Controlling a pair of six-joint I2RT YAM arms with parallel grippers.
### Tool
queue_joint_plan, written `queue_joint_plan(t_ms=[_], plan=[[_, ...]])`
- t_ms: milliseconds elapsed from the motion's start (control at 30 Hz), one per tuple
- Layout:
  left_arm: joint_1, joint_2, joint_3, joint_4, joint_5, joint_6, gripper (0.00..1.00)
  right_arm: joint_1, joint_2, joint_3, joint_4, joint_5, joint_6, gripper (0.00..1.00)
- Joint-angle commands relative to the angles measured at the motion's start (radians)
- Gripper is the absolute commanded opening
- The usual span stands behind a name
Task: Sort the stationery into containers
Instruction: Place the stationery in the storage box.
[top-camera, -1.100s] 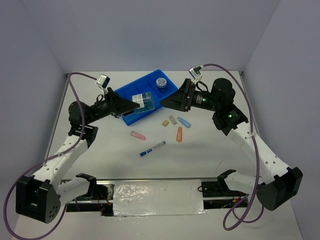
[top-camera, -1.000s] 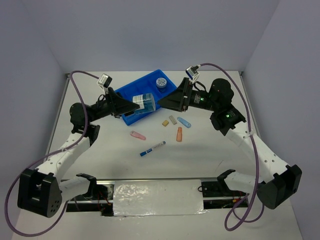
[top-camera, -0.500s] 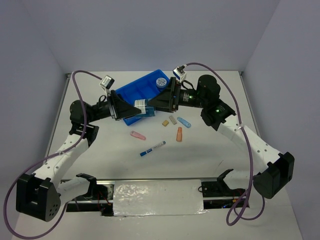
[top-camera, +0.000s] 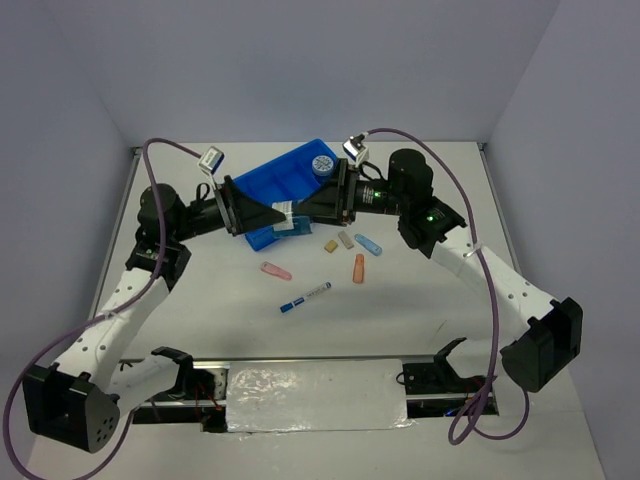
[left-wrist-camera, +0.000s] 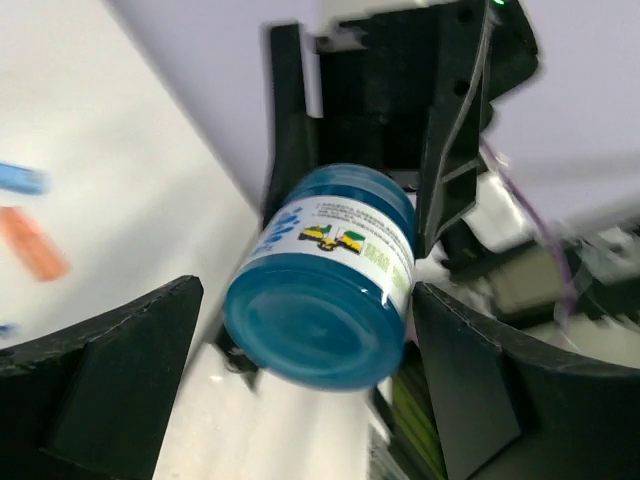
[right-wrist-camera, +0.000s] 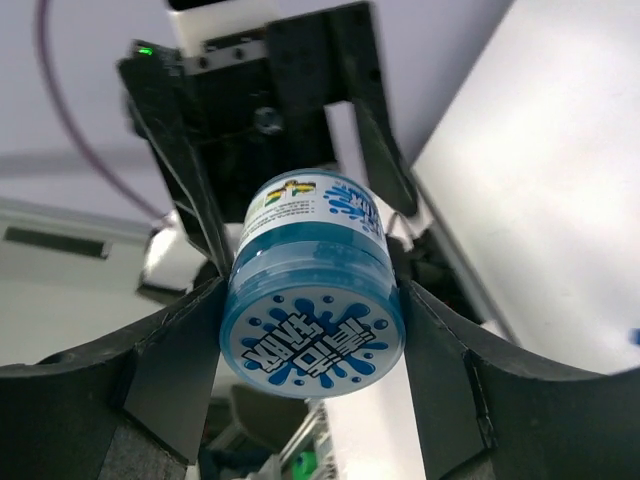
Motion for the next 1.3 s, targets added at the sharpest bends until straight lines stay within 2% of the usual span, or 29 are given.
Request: queue_joint_plan(t_ms=[0,33,67,133,167,267,333,433,533,633,867,1000,1067,1100,1133,1167,1200,1233,1267], plan=[[0.056,0.021,0.161,-0.532,-0.210,0.362,0.99,-0.079,-0.011,0.048,-0.075,0.017,-0.104,0.00],[0.080,0.038,0.207,-0.694,-0.291,0.429,0.99,-0.111,-0.002,0.082,-0.147,0.056,-0.159,0.00],[0.106,0.058,0.272,-0.942,-0.457,0.514,0.99,-0.162,0.035,0.116,-0.295,0.156,-0.222,0.00],[0.179,0.106,0.328,-1.140,-0.636,0.572,0.99,-0.201,0.090,0.229,-0.398,0.259,-0.366,0.00],[0.207,0.116,0.339,-1.281,-0.812,0.576,0.99,-0.224,0.162,0.296,-0.451,0.357,-0.406,0.00],[0.236,0.101,0.324,-1.374,-0.957,0.594,0.99,-0.242,0.357,0.483,-0.536,0.533,-0.557,0.00],[0.238,0.057,0.299,-1.371,-0.956,0.612,0.99,-0.244,0.526,0.601,-0.600,0.591,-0.607,0.00],[0.238,0.021,0.290,-1.388,-0.950,0.639,0.99,-0.245,0.730,0.937,-0.712,0.663,-0.664,0.00],[0.238,0.015,0.294,-1.409,-0.959,0.674,0.99,-0.245,0.867,1.112,-0.782,0.694,-0.692,0.00],[0.238,0.032,0.307,-1.426,-0.967,0.698,0.99,-0.244,0.934,1.142,-0.783,0.676,-0.713,0.00],[0.238,0.066,0.307,-1.426,-0.934,0.712,0.99,-0.235,0.940,0.993,-0.736,0.695,-0.762,0.00],[0.238,0.060,0.281,-1.417,-0.933,0.722,0.99,-0.233,0.971,1.001,-0.757,0.720,-0.788,0.03],[0.238,0.052,0.268,-1.412,-0.916,0.725,0.99,-0.231,0.977,1.015,-0.760,0.723,-0.793,0.15],[0.238,0.051,0.258,-1.414,-0.913,0.726,0.99,-0.233,0.975,1.015,-0.762,0.722,-0.792,0.48],[0.238,0.047,0.255,-1.414,-0.911,0.728,0.99,-0.233,0.972,1.013,-0.763,0.717,-0.790,0.62],[0.238,0.047,0.250,-1.417,-0.910,0.732,0.99,-0.228,0.959,1.010,-0.762,0.717,-0.790,0.69],[0.238,0.047,0.250,-1.420,-0.910,0.735,0.99,-0.222,0.951,1.013,-0.759,0.722,-0.792,0.89],[0.238,0.049,0.250,-1.425,-0.910,0.740,0.99,-0.218,0.943,1.016,-0.762,0.722,-0.793,1.00],[0.238,0.049,0.250,-1.425,-0.910,0.741,0.99,-0.215,0.931,1.025,-0.771,0.719,-0.793,1.00]])
